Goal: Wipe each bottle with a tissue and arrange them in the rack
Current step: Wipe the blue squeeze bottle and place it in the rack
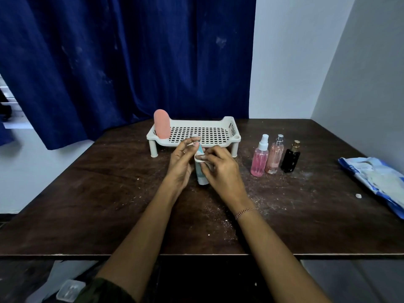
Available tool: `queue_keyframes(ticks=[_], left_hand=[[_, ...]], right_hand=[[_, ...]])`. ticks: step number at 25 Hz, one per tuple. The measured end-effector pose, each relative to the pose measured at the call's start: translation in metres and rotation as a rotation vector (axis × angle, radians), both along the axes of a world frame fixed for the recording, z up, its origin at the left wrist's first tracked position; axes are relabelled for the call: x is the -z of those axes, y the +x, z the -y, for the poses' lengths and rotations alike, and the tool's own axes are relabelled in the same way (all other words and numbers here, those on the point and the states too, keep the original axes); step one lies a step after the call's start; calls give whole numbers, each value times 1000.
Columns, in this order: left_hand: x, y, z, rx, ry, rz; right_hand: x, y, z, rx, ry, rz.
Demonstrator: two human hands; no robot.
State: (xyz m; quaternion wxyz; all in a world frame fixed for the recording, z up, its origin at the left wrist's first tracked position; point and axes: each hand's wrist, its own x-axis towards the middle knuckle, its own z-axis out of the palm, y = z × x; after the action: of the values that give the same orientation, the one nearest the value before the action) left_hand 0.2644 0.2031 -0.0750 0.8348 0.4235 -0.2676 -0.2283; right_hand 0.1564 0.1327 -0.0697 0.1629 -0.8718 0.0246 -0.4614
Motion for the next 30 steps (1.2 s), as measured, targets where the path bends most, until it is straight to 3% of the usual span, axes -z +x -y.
queue_keyframes(ticks=[24, 30], left_hand=[[0, -3, 1, -188, 150, 116], [0, -4, 0, -188, 145, 109]], right_hand=[[-1, -5, 2, 27, 121, -94], [-4, -6, -2, 51, 23, -106]])
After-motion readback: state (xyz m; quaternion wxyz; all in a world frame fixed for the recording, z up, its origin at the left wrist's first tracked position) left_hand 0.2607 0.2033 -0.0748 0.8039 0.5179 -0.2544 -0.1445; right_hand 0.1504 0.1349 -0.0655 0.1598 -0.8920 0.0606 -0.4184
